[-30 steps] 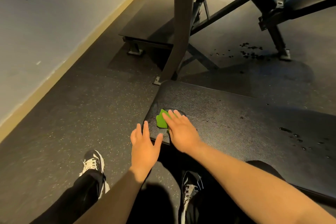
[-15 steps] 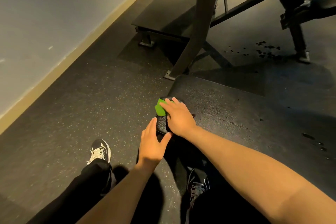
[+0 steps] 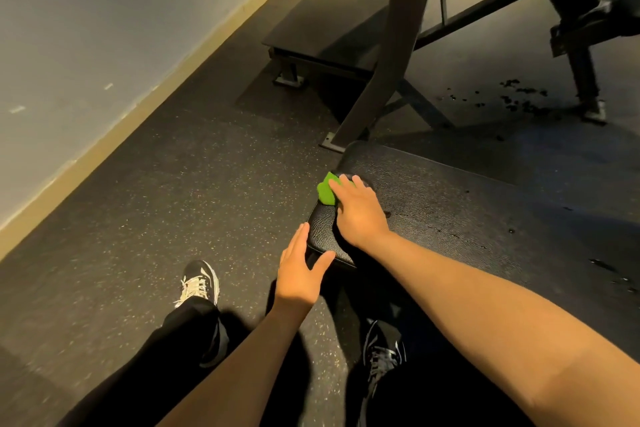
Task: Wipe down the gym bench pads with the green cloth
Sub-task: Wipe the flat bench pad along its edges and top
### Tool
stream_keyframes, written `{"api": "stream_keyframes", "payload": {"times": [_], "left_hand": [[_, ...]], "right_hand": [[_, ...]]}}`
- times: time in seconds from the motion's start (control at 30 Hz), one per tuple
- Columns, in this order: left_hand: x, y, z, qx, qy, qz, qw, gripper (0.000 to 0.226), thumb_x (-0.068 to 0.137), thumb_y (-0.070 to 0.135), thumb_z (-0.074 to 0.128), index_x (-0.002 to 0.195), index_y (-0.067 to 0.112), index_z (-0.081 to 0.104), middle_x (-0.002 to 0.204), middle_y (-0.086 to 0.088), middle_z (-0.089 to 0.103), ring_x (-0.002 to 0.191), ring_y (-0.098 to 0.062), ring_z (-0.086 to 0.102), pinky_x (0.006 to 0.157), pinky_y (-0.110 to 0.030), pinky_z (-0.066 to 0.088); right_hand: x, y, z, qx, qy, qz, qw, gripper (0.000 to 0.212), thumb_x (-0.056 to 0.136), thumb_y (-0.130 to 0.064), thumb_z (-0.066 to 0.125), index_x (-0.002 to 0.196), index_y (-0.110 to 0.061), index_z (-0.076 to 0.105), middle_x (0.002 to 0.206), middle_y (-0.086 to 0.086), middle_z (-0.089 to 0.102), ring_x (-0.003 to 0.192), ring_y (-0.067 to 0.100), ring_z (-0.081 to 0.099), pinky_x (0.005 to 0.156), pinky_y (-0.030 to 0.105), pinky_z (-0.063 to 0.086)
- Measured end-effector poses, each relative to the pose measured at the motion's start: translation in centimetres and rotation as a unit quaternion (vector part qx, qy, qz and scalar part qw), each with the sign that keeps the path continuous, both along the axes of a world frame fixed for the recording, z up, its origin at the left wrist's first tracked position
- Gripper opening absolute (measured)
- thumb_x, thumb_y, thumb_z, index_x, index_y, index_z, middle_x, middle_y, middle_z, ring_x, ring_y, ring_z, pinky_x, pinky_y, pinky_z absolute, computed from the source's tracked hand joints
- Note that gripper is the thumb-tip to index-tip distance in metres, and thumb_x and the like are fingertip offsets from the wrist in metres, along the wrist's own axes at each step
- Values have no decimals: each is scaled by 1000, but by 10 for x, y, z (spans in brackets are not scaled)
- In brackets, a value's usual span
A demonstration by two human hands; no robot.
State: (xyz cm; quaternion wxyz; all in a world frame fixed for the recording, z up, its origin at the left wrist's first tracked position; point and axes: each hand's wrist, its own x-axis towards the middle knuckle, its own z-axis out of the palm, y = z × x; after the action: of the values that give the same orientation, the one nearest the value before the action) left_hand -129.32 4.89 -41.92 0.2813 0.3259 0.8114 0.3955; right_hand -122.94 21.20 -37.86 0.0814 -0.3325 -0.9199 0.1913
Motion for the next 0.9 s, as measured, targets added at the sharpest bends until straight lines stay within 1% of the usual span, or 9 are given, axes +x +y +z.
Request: {"api": "stream_keyframes", "payload": {"times": [0.2,0.3,0.37,0.47,0.53,0.57,0.67,0.77,0.9], "left_hand": [[6,1,11,22,19,5,1000,61,98,15,60,154,18,36,156,0,42,143,-13,38,120,-34,28],[17,-4,13,-27,70,4,997,62,100,22,56,156,18,31,163,-2,28,149,-16,22,119,-22,13],[26,-6,16,-45,81,-11,996,64,102,26,54,158,22,25,167,0,14,151,-18,12,118,-24,11],[39,-4,22,-69,88,-29,993,69,103,27,51,161,25,13,168,0,-2,152,-21,4,120,-35,17],[41,-4,23,-84,87,-35,992,70,104,26,49,161,26,9,168,2,-8,153,-22,2,120,-38,20],[41,-5,24,-91,85,-39,992,70,104,25,48,161,28,8,168,3,-10,153,-23,1,120,-39,21],[41,-8,24,-100,82,-53,990,71,104,22,47,161,31,5,167,6,-15,154,-24,2,119,-40,23],[42,-8,25,-89,74,-48,992,73,102,17,48,161,32,7,167,8,-16,154,-24,9,115,-37,30],[46,-8,27,-77,67,-35,994,75,99,13,50,161,29,11,168,5,-11,152,-23,19,109,-34,37]], "right_hand": [[22,-41,-2,-34,17,72,997,62,90,-5,50,150,-17,40,158,8,33,148,33,21,117,44,18],[43,-46,-8,-34,1,83,996,65,94,-9,49,155,-21,30,162,4,26,151,27,15,122,42,13],[59,-43,-9,-25,-8,81,996,65,95,-11,48,156,-23,27,163,3,23,152,25,14,123,42,13],[87,-27,-7,-11,2,35,999,63,94,-10,49,154,-20,30,158,4,33,147,28,25,120,45,23],[105,-10,-6,18,16,-12,1000,57,90,-9,50,145,-17,39,139,5,45,128,30,40,105,48,39],[113,-1,-6,29,16,-43,998,55,89,-9,50,142,-15,41,133,5,47,122,31,43,98,47,42],[126,14,-9,21,-12,-150,988,54,94,-11,48,147,-11,38,146,14,41,135,38,35,107,48,35],[114,3,-10,-3,-42,-211,976,58,94,-14,48,151,-13,32,156,14,31,144,36,23,114,49,28],[92,-30,-10,10,-21,-155,988,56,86,-13,52,140,-15,38,141,8,42,130,32,35,103,48,38]]}}
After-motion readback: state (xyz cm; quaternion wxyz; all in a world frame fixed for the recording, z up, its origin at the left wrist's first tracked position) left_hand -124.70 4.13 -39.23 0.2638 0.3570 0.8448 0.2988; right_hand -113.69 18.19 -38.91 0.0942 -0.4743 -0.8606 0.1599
